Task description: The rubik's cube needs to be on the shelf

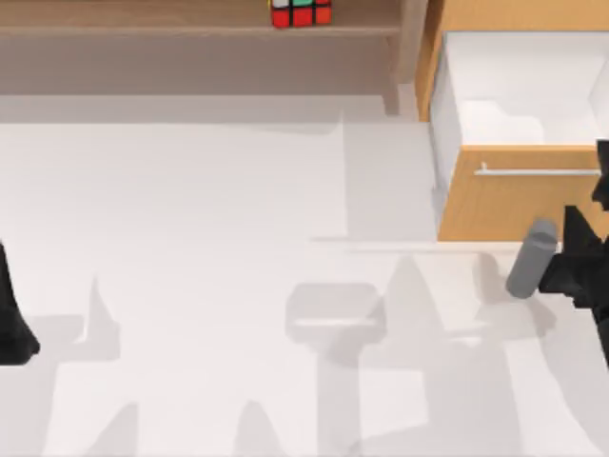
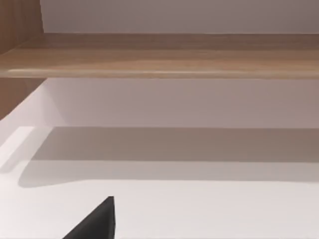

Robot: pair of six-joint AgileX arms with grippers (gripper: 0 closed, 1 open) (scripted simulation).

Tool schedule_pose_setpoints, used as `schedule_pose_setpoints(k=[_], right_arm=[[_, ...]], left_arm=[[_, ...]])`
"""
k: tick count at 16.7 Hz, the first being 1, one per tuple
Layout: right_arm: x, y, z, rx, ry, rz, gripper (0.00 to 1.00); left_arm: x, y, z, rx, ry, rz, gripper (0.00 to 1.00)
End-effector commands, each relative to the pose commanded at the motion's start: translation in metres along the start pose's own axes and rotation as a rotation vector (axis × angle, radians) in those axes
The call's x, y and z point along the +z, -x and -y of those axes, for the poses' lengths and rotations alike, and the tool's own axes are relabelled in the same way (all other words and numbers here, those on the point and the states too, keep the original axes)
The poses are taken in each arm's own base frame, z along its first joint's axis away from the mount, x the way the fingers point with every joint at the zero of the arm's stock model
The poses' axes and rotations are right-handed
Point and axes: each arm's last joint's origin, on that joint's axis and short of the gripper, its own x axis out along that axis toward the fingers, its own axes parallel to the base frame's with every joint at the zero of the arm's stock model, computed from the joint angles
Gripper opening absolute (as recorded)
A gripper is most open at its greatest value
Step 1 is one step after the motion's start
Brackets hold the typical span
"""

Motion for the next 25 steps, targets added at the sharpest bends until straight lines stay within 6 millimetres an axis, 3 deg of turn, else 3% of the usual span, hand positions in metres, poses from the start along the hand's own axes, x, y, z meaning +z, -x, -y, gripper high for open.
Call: schedule_pose_setpoints(k=[4,8,21,25], right_arm=[[-0.001,-0.013,0.001,0.001,0.0,0.0,1.0],[-0.001,-0.014,0.001,0.0,0.0,0.0,1.0],[-0.001,-0.014,0.001,0.0,0.0,0.0,0.02],[-0.001,-0.014,0.001,0.0,0.0,0.0,0.0]], left_arm=[[0.0,0.0,0.0,0.0,0.0,0.0,1.0],[0.0,0.0,0.0,0.0,0.0,0.0,1.0],[0.0,0.0,0.0,0.0,0.0,0.0,1.0],[0.0,0.0,0.0,0.0,0.0,0.0,1.0]])
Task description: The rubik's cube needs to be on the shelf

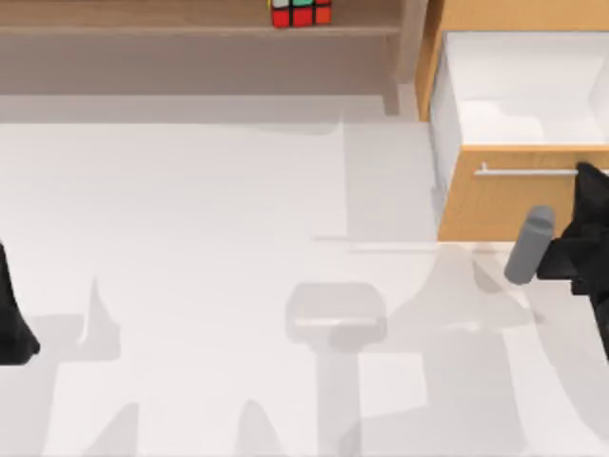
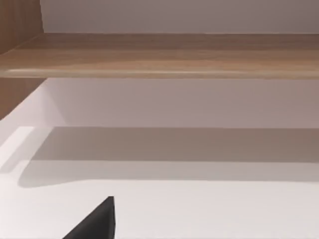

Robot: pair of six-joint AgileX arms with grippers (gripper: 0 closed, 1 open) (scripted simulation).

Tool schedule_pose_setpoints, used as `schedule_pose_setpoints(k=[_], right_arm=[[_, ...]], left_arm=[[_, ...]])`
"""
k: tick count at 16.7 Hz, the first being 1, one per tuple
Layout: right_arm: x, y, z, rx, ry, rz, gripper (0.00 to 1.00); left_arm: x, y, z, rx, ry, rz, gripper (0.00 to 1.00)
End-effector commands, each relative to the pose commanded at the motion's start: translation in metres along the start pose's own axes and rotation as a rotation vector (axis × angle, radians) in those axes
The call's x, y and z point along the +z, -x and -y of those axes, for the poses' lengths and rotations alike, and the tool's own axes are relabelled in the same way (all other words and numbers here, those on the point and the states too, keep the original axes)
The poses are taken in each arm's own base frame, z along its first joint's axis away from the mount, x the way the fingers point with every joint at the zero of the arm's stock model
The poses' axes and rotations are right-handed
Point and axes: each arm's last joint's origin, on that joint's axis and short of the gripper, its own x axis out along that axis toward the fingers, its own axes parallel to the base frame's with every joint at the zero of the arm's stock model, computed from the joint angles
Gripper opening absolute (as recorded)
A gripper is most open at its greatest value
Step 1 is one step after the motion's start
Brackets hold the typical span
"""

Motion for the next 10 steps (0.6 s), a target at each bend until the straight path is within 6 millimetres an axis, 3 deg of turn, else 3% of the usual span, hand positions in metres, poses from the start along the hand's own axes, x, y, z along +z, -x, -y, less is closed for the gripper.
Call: schedule_pose_setpoints(k=[6,10], right_arm=[[0.0,0.0,-0.001,0.004,-0.002,0.0,0.0],[0.001,-0.019,0.0,-0.002,-0.003,-0.001,0.0]], left_arm=[[0.0,0.0,0.0,0.0,0.0,0.0,1.0],[0.0,0.0,0.0,0.0,0.0,0.0,1.0]])
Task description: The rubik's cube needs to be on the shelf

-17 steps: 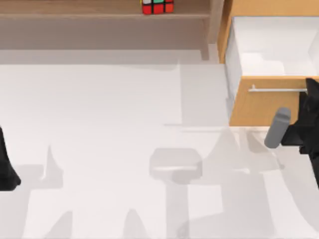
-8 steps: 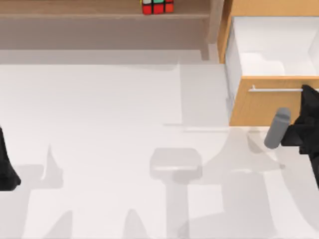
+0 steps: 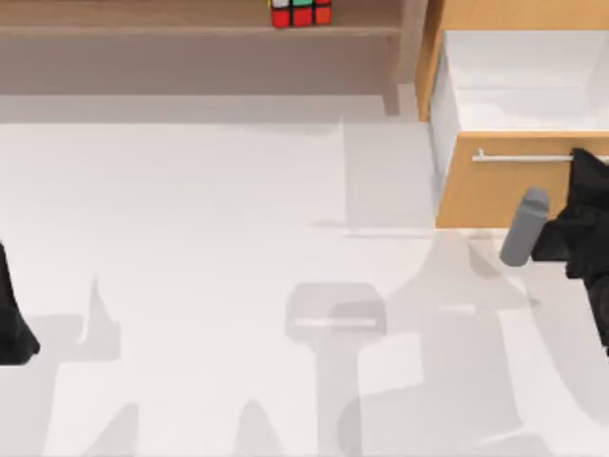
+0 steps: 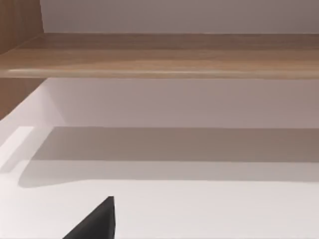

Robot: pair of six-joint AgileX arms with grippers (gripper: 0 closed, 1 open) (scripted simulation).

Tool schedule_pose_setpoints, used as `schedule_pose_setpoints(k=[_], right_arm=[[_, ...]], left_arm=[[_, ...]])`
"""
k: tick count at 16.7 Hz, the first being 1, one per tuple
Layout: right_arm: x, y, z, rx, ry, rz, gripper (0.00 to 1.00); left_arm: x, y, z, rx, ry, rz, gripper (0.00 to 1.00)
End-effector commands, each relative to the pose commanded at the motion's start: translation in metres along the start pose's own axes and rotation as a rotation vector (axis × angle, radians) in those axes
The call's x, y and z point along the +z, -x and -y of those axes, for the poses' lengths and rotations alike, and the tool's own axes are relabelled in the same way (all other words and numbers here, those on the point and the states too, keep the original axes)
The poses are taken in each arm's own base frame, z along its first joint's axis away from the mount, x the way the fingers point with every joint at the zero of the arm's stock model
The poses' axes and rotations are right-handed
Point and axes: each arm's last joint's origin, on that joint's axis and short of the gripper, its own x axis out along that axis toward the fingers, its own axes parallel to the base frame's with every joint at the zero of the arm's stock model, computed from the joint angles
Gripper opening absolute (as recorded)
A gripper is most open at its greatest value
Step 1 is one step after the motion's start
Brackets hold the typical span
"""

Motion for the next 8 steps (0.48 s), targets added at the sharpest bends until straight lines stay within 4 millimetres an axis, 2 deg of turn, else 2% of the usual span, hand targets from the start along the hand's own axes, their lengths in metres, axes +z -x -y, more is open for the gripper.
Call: schedule_pose_setpoints(k=[5,8], right_arm=[[0.0,-0.034,-0.001,0.009,0.002,0.002,0.0],[-0.001,-0.043,-0.001,0.008,0.001,0.002,0.0]], left_arm=[[0.0,0.0,0.0,0.0,0.0,0.0,1.0],[0.0,0.0,0.0,0.0,0.0,0.0,1.0]])
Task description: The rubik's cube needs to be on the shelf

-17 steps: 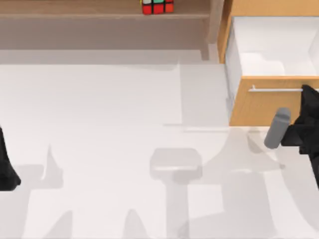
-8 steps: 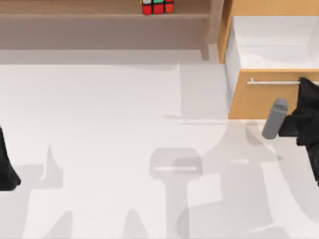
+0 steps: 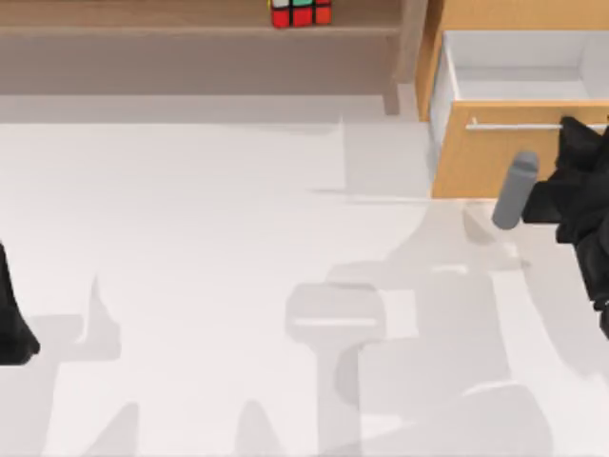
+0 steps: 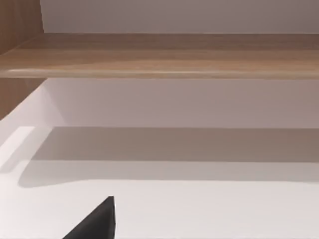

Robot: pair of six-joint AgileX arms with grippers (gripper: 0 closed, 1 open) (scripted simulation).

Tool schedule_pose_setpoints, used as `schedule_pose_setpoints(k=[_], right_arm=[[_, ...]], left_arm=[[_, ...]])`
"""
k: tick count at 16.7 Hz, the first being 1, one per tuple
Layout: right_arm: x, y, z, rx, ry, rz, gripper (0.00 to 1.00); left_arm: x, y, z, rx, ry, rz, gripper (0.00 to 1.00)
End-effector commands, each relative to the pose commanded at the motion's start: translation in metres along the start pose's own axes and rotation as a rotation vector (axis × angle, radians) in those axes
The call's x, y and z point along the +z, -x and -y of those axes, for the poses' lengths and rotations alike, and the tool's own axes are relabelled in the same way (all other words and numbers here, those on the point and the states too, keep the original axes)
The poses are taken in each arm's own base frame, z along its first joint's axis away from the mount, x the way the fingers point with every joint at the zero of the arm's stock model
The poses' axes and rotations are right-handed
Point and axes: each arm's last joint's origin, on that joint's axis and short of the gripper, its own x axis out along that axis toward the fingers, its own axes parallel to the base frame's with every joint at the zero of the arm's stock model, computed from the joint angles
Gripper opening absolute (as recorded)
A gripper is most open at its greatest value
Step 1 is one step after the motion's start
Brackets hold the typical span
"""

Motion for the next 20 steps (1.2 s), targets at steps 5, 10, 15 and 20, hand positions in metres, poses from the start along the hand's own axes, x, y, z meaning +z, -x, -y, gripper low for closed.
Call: schedule_pose_setpoints(k=[5,10,15,20], right_arm=[[0.001,-0.002,0.001,-0.004,-0.004,0.0,0.0],[0.002,-0.033,0.0,0.0,0.0,0.001,0.0],[0.001,-0.061,0.0,0.002,-0.002,0.002,0.0],[0.001,-0.061,0.001,0.002,-0.004,0.002,0.0]], left_arm=[[0.0,0.0,0.0,0.0,0.0,0.0,1.0],[0.0,0.0,0.0,0.0,0.0,0.0,1.0],[0.0,0.0,0.0,0.0,0.0,0.0,1.0],[0.0,0.0,0.0,0.0,0.0,0.0,1.0]])
